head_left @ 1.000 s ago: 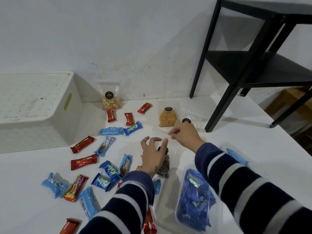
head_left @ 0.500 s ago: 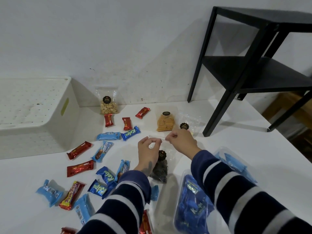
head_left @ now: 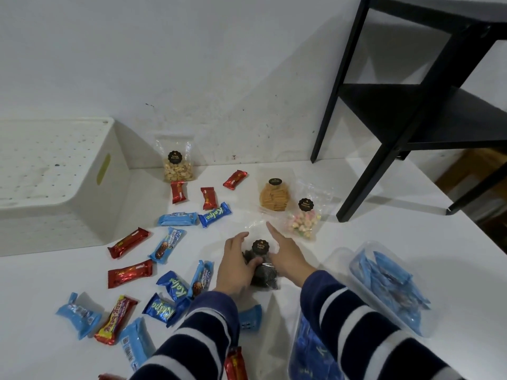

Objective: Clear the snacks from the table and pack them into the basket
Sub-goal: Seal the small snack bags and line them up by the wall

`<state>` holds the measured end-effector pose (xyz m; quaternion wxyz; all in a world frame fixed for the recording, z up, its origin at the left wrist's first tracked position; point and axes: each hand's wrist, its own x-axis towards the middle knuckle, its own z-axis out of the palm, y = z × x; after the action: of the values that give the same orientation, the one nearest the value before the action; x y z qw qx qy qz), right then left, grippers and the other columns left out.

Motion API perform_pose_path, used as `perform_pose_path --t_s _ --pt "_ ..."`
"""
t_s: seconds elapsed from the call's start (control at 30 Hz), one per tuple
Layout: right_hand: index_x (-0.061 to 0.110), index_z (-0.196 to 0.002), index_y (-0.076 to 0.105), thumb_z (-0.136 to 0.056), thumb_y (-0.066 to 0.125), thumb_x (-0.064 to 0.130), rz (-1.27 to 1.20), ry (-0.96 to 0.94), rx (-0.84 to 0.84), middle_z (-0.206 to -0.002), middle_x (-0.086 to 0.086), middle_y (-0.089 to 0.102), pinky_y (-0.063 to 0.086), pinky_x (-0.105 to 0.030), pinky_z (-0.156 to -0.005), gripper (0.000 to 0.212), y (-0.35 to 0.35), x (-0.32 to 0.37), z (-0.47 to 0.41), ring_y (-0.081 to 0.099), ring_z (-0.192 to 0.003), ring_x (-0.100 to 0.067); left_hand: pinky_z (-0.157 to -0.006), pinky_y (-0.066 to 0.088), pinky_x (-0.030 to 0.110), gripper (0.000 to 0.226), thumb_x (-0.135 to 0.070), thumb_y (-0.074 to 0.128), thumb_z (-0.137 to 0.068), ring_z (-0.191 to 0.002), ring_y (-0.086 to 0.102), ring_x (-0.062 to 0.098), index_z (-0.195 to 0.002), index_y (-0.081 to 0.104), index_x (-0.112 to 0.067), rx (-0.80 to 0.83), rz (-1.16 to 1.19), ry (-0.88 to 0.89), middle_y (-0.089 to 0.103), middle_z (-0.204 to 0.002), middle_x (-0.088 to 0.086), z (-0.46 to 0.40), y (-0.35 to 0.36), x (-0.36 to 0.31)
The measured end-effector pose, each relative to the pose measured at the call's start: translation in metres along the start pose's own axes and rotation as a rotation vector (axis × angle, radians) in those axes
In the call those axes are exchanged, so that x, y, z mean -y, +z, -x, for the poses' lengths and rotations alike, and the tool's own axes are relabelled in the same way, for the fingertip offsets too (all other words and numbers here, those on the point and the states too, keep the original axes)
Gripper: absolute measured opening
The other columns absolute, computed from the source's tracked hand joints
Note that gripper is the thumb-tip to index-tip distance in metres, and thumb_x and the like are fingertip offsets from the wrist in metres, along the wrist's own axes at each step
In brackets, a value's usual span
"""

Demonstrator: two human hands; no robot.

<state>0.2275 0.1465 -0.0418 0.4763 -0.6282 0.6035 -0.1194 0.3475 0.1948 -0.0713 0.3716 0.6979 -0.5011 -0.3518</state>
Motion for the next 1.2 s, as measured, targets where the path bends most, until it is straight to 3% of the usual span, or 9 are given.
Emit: perform_pose_path --t_s 0.07,0.13,0.2,0.33,0.43,0.63,0.8,1.0,1.2 --pt "0.039 -0.148 0.025 -0.087 0.046 -0.013 -0.092 0.024 -0.057 -0.122 -0.008 0.046 0.046 -0.019 -0.058 0.083 -0.001 0.003 -0.004 0.049 -0.076 -0.012 -0.103 0.037 0.029 0.062 -0.026 0.064 -0.088 -0.122 0.046 0.016 -0.141 0.031 -0.027 -0.028 -0.115 0.018 0.038 -0.14 -0.001 -0.003 -0.006 0.0" --pt "0.039 -0.147 0.029 -0.083 0.045 -0.018 -0.097 -0.01 -0.067 -0.105 -0.004 0.042 0.042 -0.019 -0.053 0.087 -0.006 0.007 -0.009 0.041 -0.069 -0.009 -0.108 0.034 0.041 0.057 -0.038 0.053 -0.092 -0.131 0.04 0.019 -0.142 0.029 -0.026 -0.137 -0.365 0.052 0.034 -0.147 -0.002 -0.01 -0.018 0.002" --pt "0.038 -0.146 0.03 -0.08 0.045 -0.02 0.0 -0.09 -0.07 -0.106 -0.003 0.042 0.039 -0.016 -0.053 0.089 -0.013 0.019 -0.013 0.039 -0.071 -0.007 -0.115 0.022 0.048 0.057 -0.045 0.043 -0.095 -0.142 0.022 0.022 -0.145 0.025 -0.025 -0.18 -0.551 0.06 0.022 -0.155 0.0 -0.021 -0.032 0.008" --pt "0.039 -0.148 0.027 -0.083 0.045 -0.019 0.174 -0.253 -0.1 -0.136 -0.003 0.037 0.041 -0.013 -0.057 0.088 -0.028 0.055 -0.036 0.049 -0.089 -0.006 -0.113 0.0 0.061 0.085 -0.066 0.038 -0.087 -0.146 -0.014 0.029 -0.151 -0.002 -0.027 0.016 -0.8 -0.082 -0.016 -0.159 0.001 -0.045 -0.062 0.03" --pt "0.04 -0.147 0.027 -0.083 0.046 -0.018 0.237 -0.363 -0.165 -0.115 0.001 0.04 0.045 -0.017 -0.063 0.088 -0.033 0.09 -0.068 0.044 -0.071 -0.004 -0.111 -0.001 0.064 0.109 -0.082 0.041 -0.074 -0.144 -0.018 0.034 -0.15 -0.016 -0.027 0.185 -0.94 -0.152 -0.023 -0.157 0.003 -0.056 -0.074 0.042" --pt "0.039 -0.145 0.032 -0.084 0.038 -0.021 0.121 -0.48 -0.232 -0.102 0.003 0.039 0.041 -0.014 -0.063 0.086 -0.019 0.158 -0.143 0.04 -0.069 -0.005 -0.105 -0.019 0.065 0.108 -0.089 0.023 -0.07 -0.137 -0.032 0.037 -0.144 -0.028 -0.029 0.293 -0.938 -0.176 -0.042 -0.145 0.003 -0.06 -0.074 0.061" --pt "0.033 -0.147 0.032 -0.086 0.038 -0.019 0.062 -0.517 -0.269 -0.107 0.0 0.04 0.043 -0.002 -0.069 0.08 0.01 0.182 -0.205 0.043 -0.077 -0.003 -0.097 -0.027 0.062 0.109 -0.088 0.032 -0.069 -0.135 -0.036 0.036 -0.141 -0.03 -0.035 0.283 -0.902 -0.202 -0.045 -0.142 0.001 -0.063 -0.073 0.063" --pt "0.037 -0.145 0.033 -0.084 0.04 -0.021 0.012 -0.425 -0.254 -0.115 0.001 0.041 0.049 -0.027 -0.094 0.084 0.038 0.17 -0.245 0.047 -0.101 -0.011 -0.097 -0.026 0.064 0.113 -0.087 0.038 -0.068 -0.127 -0.042 0.035 -0.142 -0.029 -0.034 0.308 -0.889 -0.221 -0.046 -0.142 0.001 -0.067 -0.074 0.063" --pt "0.038 -0.147 0.027 -0.089 0.041 -0.014 0.093 -0.369 -0.207 -0.125 -0.006 0.041 0.043 -0.021 -0.087 0.08 0.03 0.169 -0.241 0.048 -0.097 -0.011 -0.094 -0.028 0.062 0.11 -0.087 0.037 -0.068 -0.13 -0.04 0.035 -0.135 -0.036 -0.039 0.304 -0.867 -0.213 -0.045 -0.143 0.0 -0.069 -0.075 0.066"
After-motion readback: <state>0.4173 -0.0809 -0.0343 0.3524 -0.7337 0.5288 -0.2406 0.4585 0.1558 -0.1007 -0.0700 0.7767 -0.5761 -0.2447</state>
